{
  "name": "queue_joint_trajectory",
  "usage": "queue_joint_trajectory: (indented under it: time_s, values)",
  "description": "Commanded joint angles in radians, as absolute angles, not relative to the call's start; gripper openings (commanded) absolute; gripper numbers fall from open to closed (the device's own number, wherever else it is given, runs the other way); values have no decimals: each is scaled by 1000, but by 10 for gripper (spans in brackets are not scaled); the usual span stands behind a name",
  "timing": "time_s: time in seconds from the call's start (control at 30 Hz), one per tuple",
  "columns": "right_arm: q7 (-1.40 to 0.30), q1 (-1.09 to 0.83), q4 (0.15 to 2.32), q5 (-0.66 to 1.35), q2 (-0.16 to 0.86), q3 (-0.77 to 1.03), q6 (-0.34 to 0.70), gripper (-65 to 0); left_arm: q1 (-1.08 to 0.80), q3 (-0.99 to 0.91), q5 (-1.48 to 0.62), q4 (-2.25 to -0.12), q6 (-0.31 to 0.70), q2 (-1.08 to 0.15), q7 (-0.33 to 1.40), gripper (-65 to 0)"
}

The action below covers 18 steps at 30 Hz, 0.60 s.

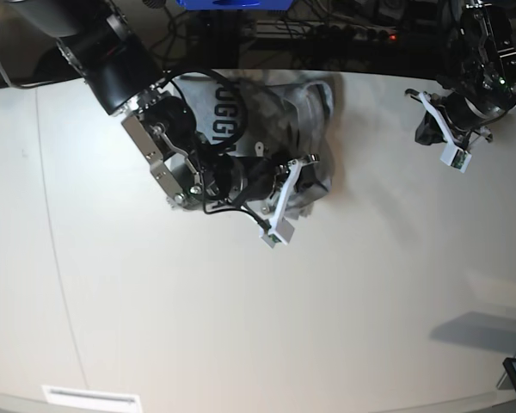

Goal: Fold the T-shirt properly

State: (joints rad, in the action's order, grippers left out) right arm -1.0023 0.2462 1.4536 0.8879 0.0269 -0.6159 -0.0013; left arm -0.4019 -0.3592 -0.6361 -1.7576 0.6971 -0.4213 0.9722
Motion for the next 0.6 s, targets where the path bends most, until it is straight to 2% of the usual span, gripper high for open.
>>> queue_joint_trajectory:
  time_s: [0.0,0.1,0.27,0.47,0.57]
  values:
    - [-998,272,1477,906,15,-616,4,-647,-398,-366,-650,-1771,698,-438,955,-643]
    - [-1053,292,1537,906,47,-599,-5,-647,-398,-366,-650,-1771,698,-438,955,-643]
    - [-1161,291,1643,911,81,-467,-113,-647,-398,-366,-650,-1770,698,-438,955,-643]
    - [-1099,265,1593,909,156,-438,-105,-647,-398,-366,-650,-1770,698,-438,955,-643]
    - [-1070,237,1570,909,162,-443,-54,-647,-398,-366,-650,-1765,698,-438,955,-643]
